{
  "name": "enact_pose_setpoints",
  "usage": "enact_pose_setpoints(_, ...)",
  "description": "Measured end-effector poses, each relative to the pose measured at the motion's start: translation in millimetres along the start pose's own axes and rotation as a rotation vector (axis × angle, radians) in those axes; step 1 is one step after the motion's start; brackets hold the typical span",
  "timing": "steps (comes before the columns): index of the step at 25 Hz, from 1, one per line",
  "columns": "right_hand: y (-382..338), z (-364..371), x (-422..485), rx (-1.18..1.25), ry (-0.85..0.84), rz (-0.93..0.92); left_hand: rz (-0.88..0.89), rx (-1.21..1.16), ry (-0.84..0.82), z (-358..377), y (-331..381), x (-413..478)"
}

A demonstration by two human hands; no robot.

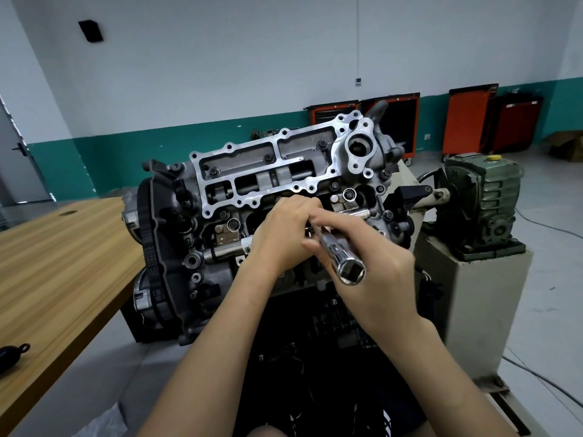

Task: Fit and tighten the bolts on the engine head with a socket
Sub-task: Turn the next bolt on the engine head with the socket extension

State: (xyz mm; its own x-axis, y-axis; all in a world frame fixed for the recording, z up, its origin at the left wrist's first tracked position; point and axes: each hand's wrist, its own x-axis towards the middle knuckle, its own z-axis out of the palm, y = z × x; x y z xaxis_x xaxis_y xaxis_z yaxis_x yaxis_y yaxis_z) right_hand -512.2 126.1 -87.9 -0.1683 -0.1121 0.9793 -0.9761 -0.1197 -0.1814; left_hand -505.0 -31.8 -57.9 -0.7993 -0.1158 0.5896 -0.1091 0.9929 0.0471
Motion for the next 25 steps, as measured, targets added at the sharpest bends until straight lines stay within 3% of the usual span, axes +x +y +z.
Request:
enact_pose_setpoints(2, -1.9, 3.5, -1.9, 0.017, -0.042, -0.028, -0.019, -0.008, -0.006, -0.6, 0.5, 0.0)
enact_pose_setpoints(7, 2.0, -2.9, 5.4, 0.044, 0.064, 0.052, 0.023, -0.011, 0.065, -1.3, 4.6, -7.7)
enact_pose_setpoints(12, -0.5, 0.2, 2.3, 0.014, -0.043, -0.003, -0.012, -0.068, 0.081, -3.3, 5.5, -8.2)
enact_pose_setpoints(17, 2.0, -3.9, 6.0, 0.041, 0.049, 0.053, 0.022, -0.014, 0.051, -1.8, 4.0, -7.0)
enact_pose_setpoints(21, -1.3, 0.3, 0.9, 0.045, -0.061, -0.011, -0.034, -0.098, 0.089, -4.6, 6.3, -8.4)
enact_pose_setpoints(25, 3.7, -4.9, 4.2, 0.029, 0.037, 0.042, 0.01, -0.002, 0.058, -0.5, 2.4, -6.5)
